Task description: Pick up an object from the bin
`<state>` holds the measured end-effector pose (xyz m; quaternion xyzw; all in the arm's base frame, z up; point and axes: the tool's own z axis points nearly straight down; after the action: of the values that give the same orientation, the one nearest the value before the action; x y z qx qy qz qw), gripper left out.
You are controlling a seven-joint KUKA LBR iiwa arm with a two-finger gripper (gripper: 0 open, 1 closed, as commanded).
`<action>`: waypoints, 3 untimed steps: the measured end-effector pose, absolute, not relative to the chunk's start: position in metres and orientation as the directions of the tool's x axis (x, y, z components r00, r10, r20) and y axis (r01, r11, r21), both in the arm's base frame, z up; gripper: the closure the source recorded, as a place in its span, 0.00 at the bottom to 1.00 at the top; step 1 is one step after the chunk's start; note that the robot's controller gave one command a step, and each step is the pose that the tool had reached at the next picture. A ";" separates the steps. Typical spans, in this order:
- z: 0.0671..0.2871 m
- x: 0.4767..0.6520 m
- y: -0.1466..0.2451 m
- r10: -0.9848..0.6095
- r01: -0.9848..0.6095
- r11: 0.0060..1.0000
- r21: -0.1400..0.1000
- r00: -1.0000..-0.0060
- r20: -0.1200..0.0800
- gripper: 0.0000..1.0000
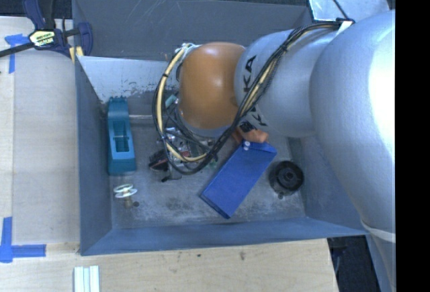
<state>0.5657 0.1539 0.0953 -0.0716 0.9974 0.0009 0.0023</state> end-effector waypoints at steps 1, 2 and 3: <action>0.095 0.566 0.154 -0.143 -0.143 0.990 0.002 -0.990 -0.005 1.00; 0.095 0.548 0.167 -0.145 -0.145 0.989 0.000 -0.989 -0.003 1.00; 0.080 0.547 0.180 -0.156 -0.156 0.988 0.000 -0.988 -0.009 1.00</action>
Offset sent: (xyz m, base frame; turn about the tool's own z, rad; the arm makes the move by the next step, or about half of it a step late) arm -0.0250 0.0185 -0.0006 -0.0028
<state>0.5465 0.1803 0.0804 -0.0781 0.9969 0.0004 0.0043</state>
